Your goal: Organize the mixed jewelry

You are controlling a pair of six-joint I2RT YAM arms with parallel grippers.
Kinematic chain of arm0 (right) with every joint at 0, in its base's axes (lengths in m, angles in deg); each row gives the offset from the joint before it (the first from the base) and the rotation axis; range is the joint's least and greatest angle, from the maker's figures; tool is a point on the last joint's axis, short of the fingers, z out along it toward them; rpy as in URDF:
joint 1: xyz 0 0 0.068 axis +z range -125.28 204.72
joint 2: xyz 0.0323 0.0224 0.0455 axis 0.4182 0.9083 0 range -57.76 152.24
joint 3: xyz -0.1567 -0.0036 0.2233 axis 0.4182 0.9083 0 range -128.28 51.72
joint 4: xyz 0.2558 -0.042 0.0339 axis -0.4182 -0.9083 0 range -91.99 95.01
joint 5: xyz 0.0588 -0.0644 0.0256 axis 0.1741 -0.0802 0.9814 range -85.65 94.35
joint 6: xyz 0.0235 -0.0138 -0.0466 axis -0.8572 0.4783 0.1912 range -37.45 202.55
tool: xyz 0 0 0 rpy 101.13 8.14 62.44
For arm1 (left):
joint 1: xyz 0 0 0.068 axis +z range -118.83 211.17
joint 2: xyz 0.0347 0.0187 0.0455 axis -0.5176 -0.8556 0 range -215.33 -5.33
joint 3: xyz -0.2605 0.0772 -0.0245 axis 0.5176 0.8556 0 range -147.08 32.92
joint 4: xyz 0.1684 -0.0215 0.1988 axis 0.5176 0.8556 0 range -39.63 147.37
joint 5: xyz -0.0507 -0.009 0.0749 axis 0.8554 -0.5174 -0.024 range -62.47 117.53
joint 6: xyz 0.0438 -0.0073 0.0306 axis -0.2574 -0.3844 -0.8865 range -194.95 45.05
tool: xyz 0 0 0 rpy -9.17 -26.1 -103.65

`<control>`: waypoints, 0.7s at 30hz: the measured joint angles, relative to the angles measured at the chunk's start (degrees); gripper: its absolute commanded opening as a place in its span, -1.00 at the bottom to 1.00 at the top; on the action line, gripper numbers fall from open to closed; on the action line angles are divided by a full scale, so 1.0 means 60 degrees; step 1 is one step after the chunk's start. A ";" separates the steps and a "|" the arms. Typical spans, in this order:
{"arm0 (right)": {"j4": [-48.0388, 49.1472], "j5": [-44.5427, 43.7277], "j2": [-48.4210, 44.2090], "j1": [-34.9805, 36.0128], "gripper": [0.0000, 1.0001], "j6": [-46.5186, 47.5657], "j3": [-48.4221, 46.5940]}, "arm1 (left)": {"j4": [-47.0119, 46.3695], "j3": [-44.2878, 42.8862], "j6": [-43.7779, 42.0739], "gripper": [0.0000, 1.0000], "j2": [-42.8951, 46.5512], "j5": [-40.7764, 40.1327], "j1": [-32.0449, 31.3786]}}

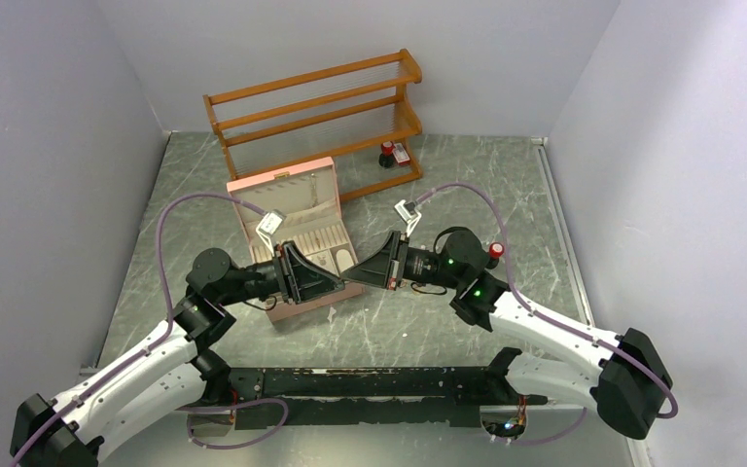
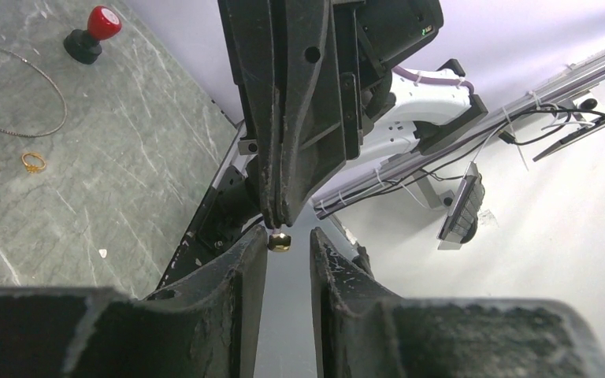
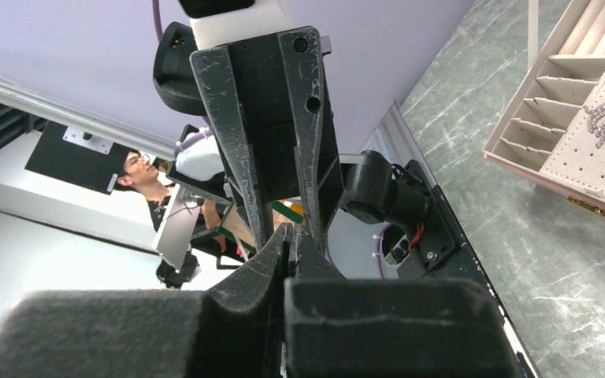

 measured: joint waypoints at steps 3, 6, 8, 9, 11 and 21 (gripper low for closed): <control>-0.0080 0.0000 0.0033 0.0000 -1.00 -0.0004 0.0000 | -0.0066 0.0000 0.0004 -0.45 -0.0051 0.0000 0.0000; -0.0113 0.0000 0.0029 0.0000 -1.00 -0.0007 0.0000 | -0.0055 0.0000 -0.0022 -0.54 -0.0076 -0.0007 0.0000; -0.0109 0.0000 0.0022 0.0000 -1.00 -0.0007 0.0000 | -0.0051 0.0000 -0.0051 -0.60 -0.0087 -0.0018 0.0000; -0.0109 0.0000 0.0022 0.0000 -1.00 -0.0015 0.0000 | -0.0044 0.0000 -0.0058 -0.62 -0.0087 -0.0025 0.0000; -0.0109 -0.0004 0.0018 0.0000 -1.00 -0.0018 0.0000 | -0.0022 0.0000 -0.0069 -0.67 -0.0087 -0.0029 0.0000; -0.0342 -0.0117 -0.0011 0.0018 -0.65 0.0007 -0.0004 | 0.0364 -0.0055 -0.0346 -0.85 0.0007 -0.0157 -0.0007</control>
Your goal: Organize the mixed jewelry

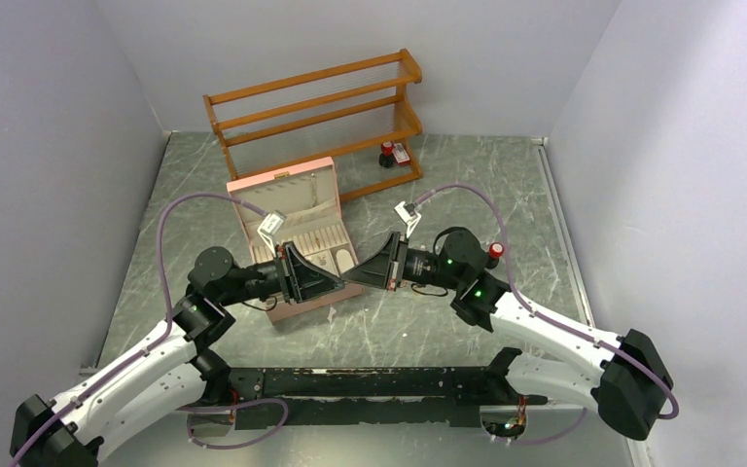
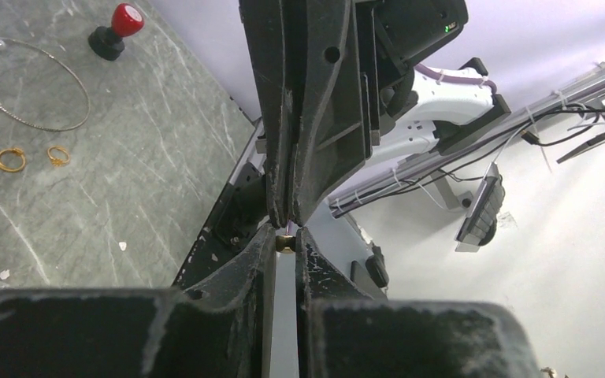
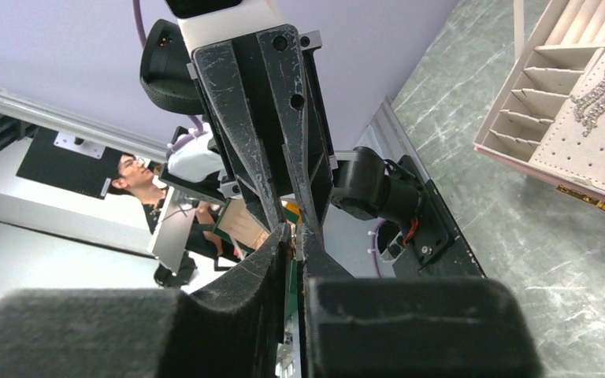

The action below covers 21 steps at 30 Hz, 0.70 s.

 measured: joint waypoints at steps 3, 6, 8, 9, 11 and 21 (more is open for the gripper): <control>-0.0233 -0.0164 -0.0127 -0.0004 -0.33 0.0087 0.0000 | 0.0382 -0.0102 -0.0240 -0.87 0.0036 -0.0098 -0.0004; -0.0532 -0.0404 -0.0313 -0.0004 -0.13 0.0171 0.0000 | 0.0809 -0.0321 -0.0514 -0.87 0.0076 -0.0182 -0.0004; -0.0769 -0.0612 -0.0466 -0.0004 -0.08 0.0244 0.0000 | 0.1126 -0.0510 -0.0732 -0.86 0.0087 -0.0262 -0.0007; -0.0867 -0.0736 -0.0546 -0.0004 -0.07 0.0273 0.0000 | 0.1271 -0.0590 -0.0827 -0.86 0.0087 -0.0302 -0.0007; -0.1169 -0.1035 -0.0787 -0.0004 -0.06 0.0339 0.0000 | 0.1730 -0.0812 -0.1075 -0.85 0.0087 -0.0415 -0.0007; -0.2973 -0.3118 -0.1767 -0.0004 -0.05 0.1031 0.0022 | 0.6874 -0.3912 -0.3748 -0.83 -0.0973 -0.1756 -0.0011</control>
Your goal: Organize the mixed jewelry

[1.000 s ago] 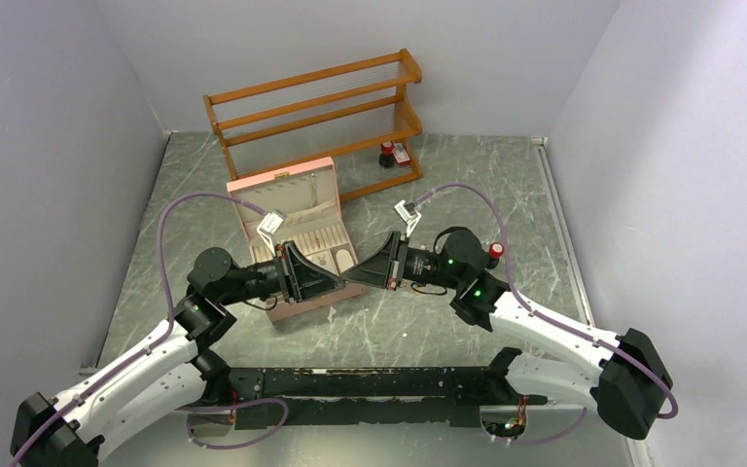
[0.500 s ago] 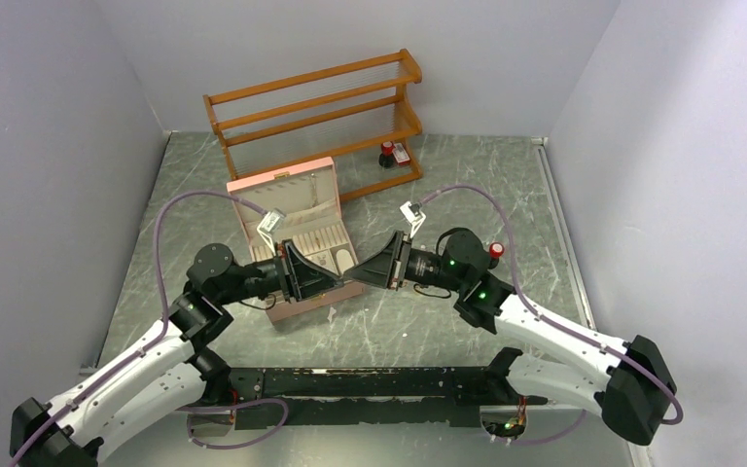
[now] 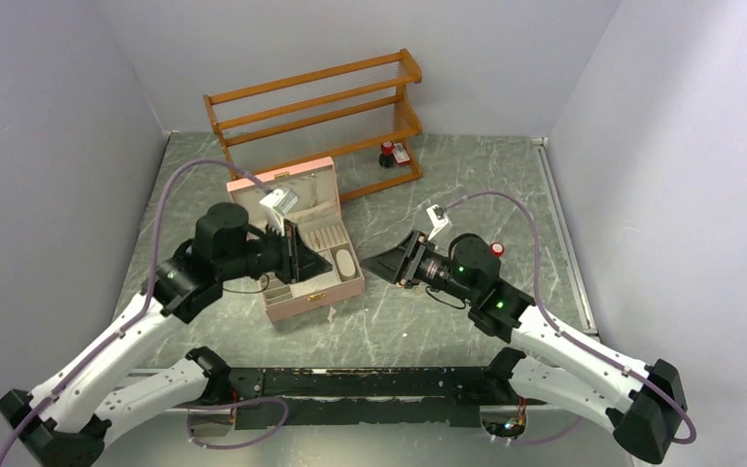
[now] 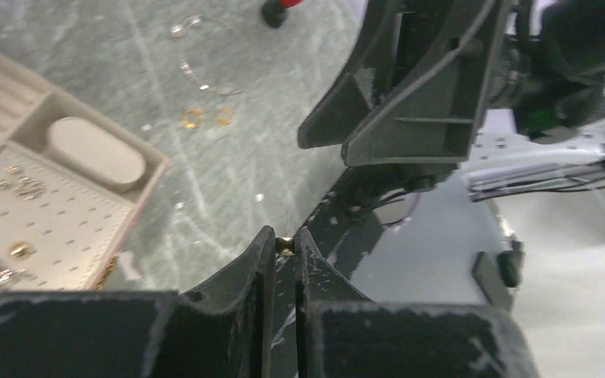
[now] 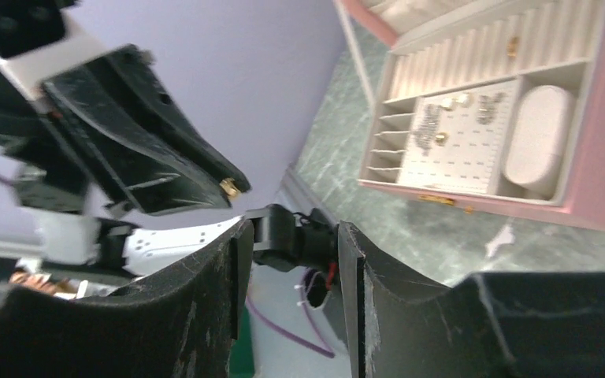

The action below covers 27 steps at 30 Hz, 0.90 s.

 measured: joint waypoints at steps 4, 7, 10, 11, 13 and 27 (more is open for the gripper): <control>-0.0521 -0.0663 -0.0004 0.0000 -0.06 0.0353 0.0284 | 0.2197 -0.1494 -0.1362 -0.80 -0.1158 -0.0860 0.0000; -0.0659 -0.1020 0.0091 0.0000 -0.08 0.0546 0.0776 | 0.3595 -0.2320 -0.2299 -0.80 -0.2076 -0.1366 0.0000; -0.0637 -0.1268 0.0222 0.0000 -0.08 0.0688 0.1523 | 0.4575 -0.2932 -0.3111 -0.76 -0.2860 -0.1763 0.0000; -0.0637 -0.1322 0.0273 0.0000 -0.09 0.0721 0.1712 | 0.4819 -0.3071 -0.3344 -0.76 -0.3085 -0.1876 0.0000; -0.0572 -0.1406 0.0463 0.0000 -0.11 0.0780 0.2113 | 0.5184 -0.3311 -0.3701 -0.75 -0.3541 -0.2098 0.0000; 0.1479 -0.1381 0.1712 0.0047 -0.15 0.0863 0.3767 | 0.6502 -0.4867 -0.3632 -0.84 -0.7763 -0.3479 0.0004</control>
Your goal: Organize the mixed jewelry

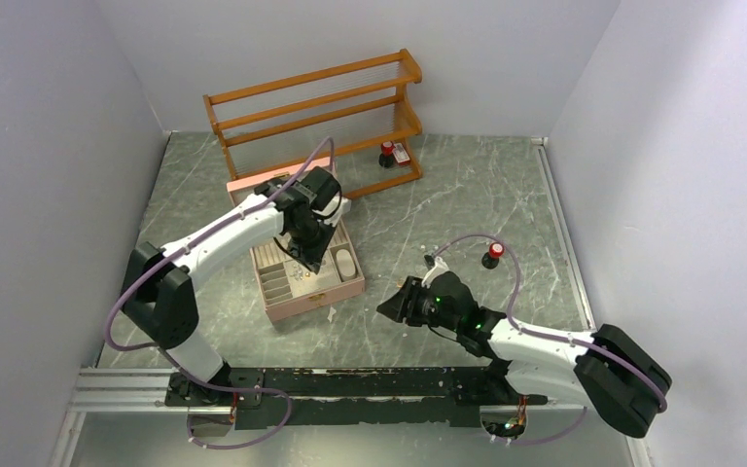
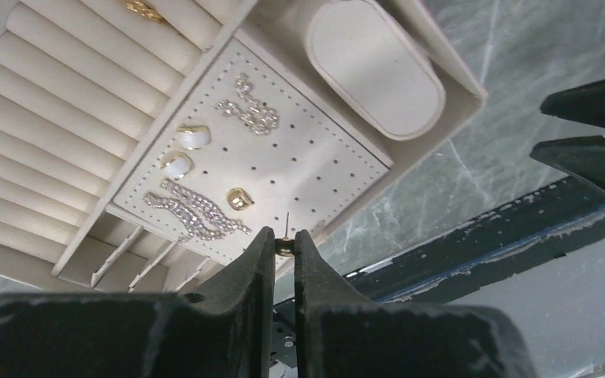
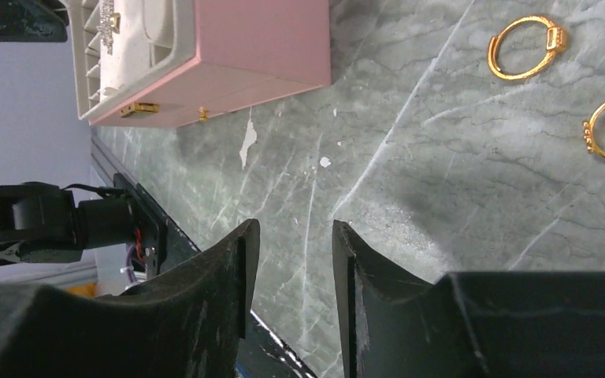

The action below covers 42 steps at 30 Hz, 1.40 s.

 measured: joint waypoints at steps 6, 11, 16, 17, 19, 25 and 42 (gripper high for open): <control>0.0969 0.0062 0.0521 0.0069 -0.15 -0.0084 0.0335 | 0.0240 -0.0084 0.0095 -0.88 -0.0605 -0.0408 0.0000; 0.1504 0.0051 0.0812 0.0127 -0.15 -0.0149 0.0412 | 0.0357 -0.0350 0.0084 -0.87 -0.0940 -0.0539 0.0000; 0.1719 0.0051 0.1115 0.0160 -0.15 -0.0160 0.0412 | 0.0379 -0.0492 0.0040 -0.83 -0.1024 -0.0605 0.0000; 0.1734 0.0051 0.1137 0.0168 -0.15 -0.0160 0.0412 | 0.0386 -0.0525 0.0022 -0.82 -0.1056 -0.0616 0.0000; 0.1781 0.0051 0.1206 0.0171 -0.15 -0.0160 0.0412 | 0.0393 -0.0557 -0.0007 -0.82 -0.1096 -0.0627 0.0000; 0.1898 0.0055 0.1512 0.0186 -0.15 -0.0171 0.0408 | 0.0444 -0.0616 -0.0113 -0.82 -0.1202 -0.0656 0.0000; 0.1949 0.0022 0.1534 0.0226 -0.15 -0.0197 0.0408 | 0.0452 -0.0546 -0.0415 -0.83 -0.1275 -0.0678 0.0000</control>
